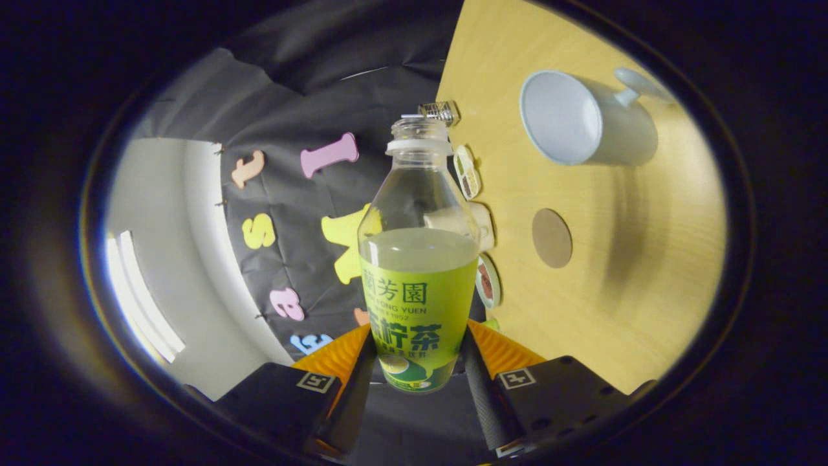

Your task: Take the bottle from table, then pour the juice into the cup, finally place the bottle on the coaster

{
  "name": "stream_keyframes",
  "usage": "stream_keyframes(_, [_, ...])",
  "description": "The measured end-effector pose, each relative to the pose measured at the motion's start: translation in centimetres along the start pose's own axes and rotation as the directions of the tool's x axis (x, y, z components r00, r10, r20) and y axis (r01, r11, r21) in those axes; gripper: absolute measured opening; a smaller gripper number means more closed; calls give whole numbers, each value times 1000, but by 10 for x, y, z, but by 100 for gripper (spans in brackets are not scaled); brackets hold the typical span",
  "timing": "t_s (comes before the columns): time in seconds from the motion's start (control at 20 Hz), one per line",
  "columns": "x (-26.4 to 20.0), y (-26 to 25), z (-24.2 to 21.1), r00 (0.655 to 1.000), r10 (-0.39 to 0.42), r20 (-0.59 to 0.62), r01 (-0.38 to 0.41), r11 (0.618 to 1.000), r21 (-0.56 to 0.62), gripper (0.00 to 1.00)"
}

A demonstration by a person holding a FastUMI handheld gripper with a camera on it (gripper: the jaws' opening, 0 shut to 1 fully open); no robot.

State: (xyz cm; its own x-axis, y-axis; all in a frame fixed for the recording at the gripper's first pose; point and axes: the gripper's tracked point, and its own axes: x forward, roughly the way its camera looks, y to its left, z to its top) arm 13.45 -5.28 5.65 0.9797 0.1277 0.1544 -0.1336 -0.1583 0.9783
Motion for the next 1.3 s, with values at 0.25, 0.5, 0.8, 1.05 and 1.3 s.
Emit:
stream_keyframes(0.25, [-5,-24,-12,990,-142,2,137,951,-278,77])
stream_keyframes(0.5, [-23,-36,-22,968,-248,47,229,785,-575,77])
stream_keyframes(0.8, [-30,-45,-18,938,-309,159,292,455,-841,77])
stream_keyframes(1.05, [-23,-46,-13,918,-310,246,308,169,-936,78])
stream_keyframes(1.3, [8,-51,2,896,-305,322,332,-19,-943,78])
